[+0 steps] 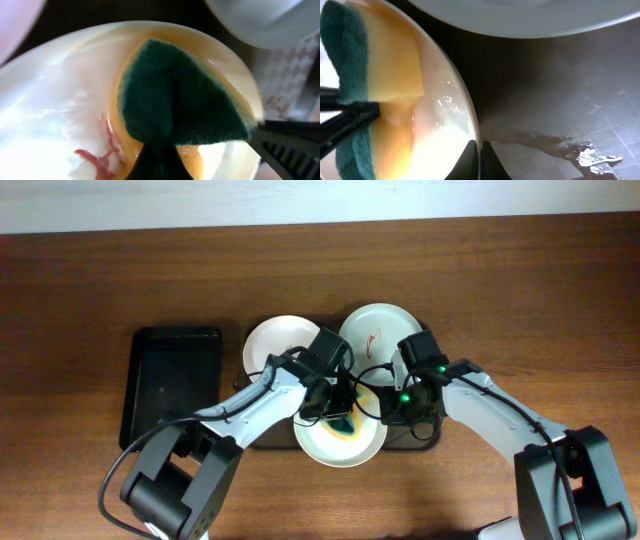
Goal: Clean dirty plates on tray and stack at the side
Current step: 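Tilt the front plate with the right gripper and scrub it with the sponge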
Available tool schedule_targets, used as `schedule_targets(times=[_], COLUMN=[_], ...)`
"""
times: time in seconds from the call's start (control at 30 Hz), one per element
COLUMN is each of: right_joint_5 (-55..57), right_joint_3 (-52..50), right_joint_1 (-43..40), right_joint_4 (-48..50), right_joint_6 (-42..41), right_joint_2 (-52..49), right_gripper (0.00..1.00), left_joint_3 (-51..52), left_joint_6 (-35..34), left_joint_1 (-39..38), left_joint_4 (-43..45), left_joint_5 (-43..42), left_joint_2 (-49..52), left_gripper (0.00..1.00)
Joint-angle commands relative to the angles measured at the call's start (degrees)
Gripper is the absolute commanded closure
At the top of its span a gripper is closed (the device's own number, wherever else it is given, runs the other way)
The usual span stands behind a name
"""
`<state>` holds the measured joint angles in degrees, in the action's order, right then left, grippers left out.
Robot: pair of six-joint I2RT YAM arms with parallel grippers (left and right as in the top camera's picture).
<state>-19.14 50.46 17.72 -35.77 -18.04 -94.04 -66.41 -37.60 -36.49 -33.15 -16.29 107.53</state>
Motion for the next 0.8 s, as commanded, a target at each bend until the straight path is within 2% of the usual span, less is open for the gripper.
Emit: schedule_targets(times=[0.0,0.1,0.23,0.37,0.47,0.5,0.53,0.57,0.67,0.77], right_joint_5=[0.52,0.55,0.57,0.57,0.48,-0.2,-4.24,-7.85,-13.7,-14.51], right_joint_3=[0.55,0.55,0.55,0.55,0.55,0.55,0.57,0.57,0.57,0.57], right_joint_1=[0.33,0.33,0.33,0.33,0.33,0.33,0.33,0.33,0.33,0.35], right_joint_4=[0.02,0.02,-0.09,-0.74,-0.79,-0.76,-0.39,0.26,2.47,3.45], right_joint_6=[-0.52,-0.52,-0.52,-0.52,-0.5,-0.5,-0.44,0.11,0.59,0.59], right_joint_2=[-0.11,-0.11,-0.11,-0.11,-0.11,-0.11,-0.11,-0.11,-0.11,-0.11], right_gripper=[0.96,0.96,0.96,0.96,0.95,0.81,0.51,0.43,0.38,0.38], left_joint_3=[1.64,1.64,0.15,-1.97,-1.97,-1.97,-1.92,-1.88,-1.88,-0.48], left_joint_6=[-0.55,3.21,3.39,3.37,3.37,3.37,3.37,3.37,3.37,3.32], left_joint_1=[0.37,0.39,0.37,0.37,0.37,0.37,0.37,0.37,0.37,0.37], left_joint_4=[-2.27,-2.6,-5.75,-12.0,-11.65,-11.37,-11.3,-11.34,-11.54,-12.09], left_joint_5=[18.93,21.75,23.37,23.15,17.62,16.41,16.06,16.26,16.24,16.28], left_joint_2=[3.15,3.15,1.77,-4.15,-7.67,-7.78,-7.74,-7.74,-7.69,-7.52], left_gripper=[1.0,1.0,1.0,1.0,1.0,1.0,1.0,1.0,1.0,1.0])
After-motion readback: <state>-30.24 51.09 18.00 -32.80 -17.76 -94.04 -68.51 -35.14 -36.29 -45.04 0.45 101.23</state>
